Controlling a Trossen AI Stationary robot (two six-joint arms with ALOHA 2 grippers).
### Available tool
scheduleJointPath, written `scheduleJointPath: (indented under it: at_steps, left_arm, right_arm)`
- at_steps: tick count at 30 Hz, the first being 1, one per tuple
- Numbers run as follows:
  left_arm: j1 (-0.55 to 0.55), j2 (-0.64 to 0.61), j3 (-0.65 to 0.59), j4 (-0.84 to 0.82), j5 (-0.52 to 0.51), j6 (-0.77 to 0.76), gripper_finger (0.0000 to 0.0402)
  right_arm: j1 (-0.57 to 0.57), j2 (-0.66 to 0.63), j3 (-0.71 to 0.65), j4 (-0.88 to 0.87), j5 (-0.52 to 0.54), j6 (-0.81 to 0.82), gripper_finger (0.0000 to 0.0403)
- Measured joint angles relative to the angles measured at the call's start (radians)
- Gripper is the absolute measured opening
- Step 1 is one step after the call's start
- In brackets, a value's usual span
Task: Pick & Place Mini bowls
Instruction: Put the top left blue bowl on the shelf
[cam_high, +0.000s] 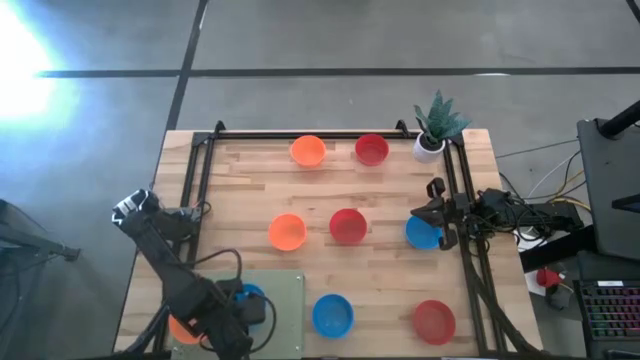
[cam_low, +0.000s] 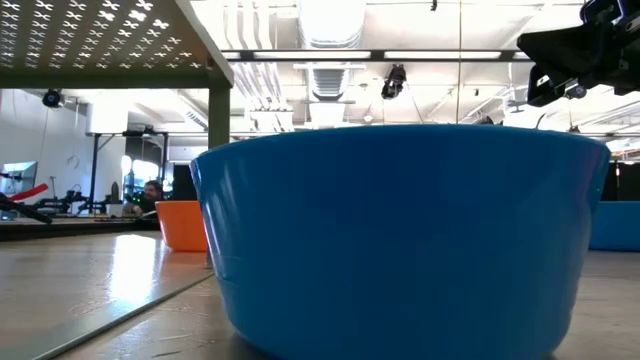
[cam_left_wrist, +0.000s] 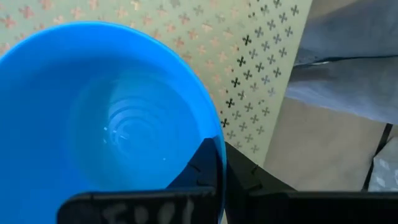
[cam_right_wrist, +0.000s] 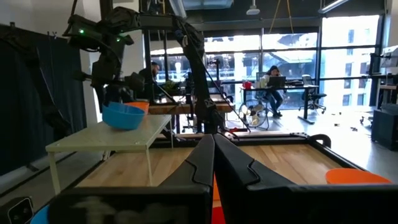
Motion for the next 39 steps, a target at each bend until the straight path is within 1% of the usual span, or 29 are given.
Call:
scheduleJointPath:
  at_steps: [7,15,27,31,34,39]
  left_arm:
    - [-0.004,0.011,0.0,0.005,0.004,-0.016,0.0]
    - [-0.003,0.017,-0.002,0.021,0.007,-0.018,0.0015]
    - [-0.003,0.015,-0.003,0.032,0.01,-0.001,0.0066]
    - [-0.003,0.015,-0.003,0.033,0.01,0.0,0.0077]
    - [-0.003,0.013,-0.003,0.033,0.042,0.025,0.0078]
    - [-0.003,0.009,-0.003,0.033,0.065,0.001,0.0078]
  right_arm:
    - [0.0,0.0,0.0,0.0,0.0,-0.009,0.0008]
    - [0.0,0.0,0.0,0.0,0.0,-0.028,0.0008]
    - [0.0,0.0,0.0,0.0,0.0,-0.027,0.0008]
    - [0.0,0.0,0.0,0.0,0.0,-0.027,0.0008]
    - [0.0,0.0,0.0,0.0,0.0,-0.024,0.0008]
    - [0.0,0.0,0.0,0.0,0.0,-0.024,0.0008]
